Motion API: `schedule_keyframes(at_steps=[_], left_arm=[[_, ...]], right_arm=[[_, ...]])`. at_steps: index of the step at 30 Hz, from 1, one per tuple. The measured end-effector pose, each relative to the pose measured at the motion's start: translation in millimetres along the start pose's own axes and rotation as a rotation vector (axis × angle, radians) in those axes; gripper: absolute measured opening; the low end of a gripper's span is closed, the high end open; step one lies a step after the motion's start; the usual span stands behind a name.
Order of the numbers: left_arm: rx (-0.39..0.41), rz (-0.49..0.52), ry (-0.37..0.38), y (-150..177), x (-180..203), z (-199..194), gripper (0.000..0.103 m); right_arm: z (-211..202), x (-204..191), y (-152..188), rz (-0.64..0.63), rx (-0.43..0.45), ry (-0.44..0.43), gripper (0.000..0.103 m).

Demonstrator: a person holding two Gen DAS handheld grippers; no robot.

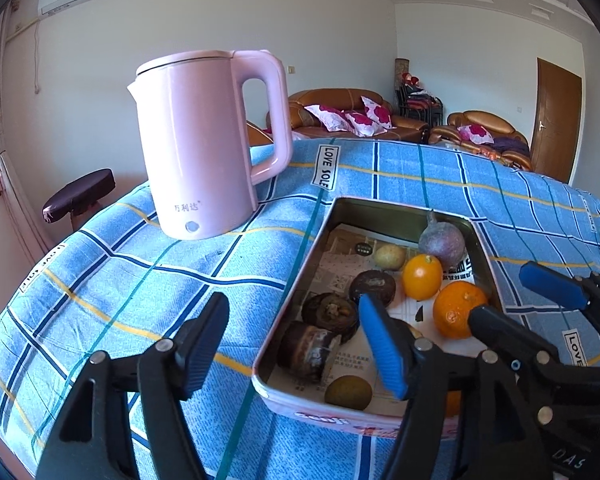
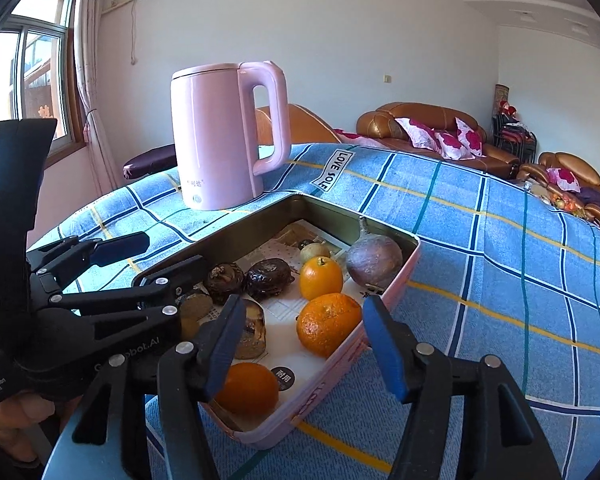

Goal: Organize fruits
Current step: 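Lower the jar and orange into the tin and open both grippers, then withdraw both open grippers from the tin box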

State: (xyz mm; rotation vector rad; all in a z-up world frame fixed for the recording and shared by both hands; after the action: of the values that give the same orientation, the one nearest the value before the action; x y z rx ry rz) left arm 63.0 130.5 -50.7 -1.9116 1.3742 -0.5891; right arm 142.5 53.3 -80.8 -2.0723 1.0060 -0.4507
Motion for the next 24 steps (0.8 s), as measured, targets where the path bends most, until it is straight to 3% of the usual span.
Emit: schedule_keyframes(at_steps=[9, 24], left_arm=[[0.049, -0.039, 0.011, -3, -5, -11, 0.073], [0.079, -0.041, 0.011, -5, 0, -17, 0.077]], right_arm=[[-24, 21, 5, 0.067, 0.098, 0.120, 0.066], [-38, 30, 7, 0.077, 0.143, 0.163, 0.067]])
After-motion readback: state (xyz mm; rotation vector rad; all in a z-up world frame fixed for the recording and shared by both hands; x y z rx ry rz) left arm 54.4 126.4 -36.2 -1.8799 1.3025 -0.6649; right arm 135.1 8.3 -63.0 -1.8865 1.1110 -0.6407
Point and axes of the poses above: each gripper's, at about its wrist camera, not at the fingertips, and z roughly the way its jaws point, x to its right, y to its underside, the point moved 1 cm from there along z, roughly the way its jaws point, and after that the axes turned 6 degrees about -x, right-handed, at the moved point
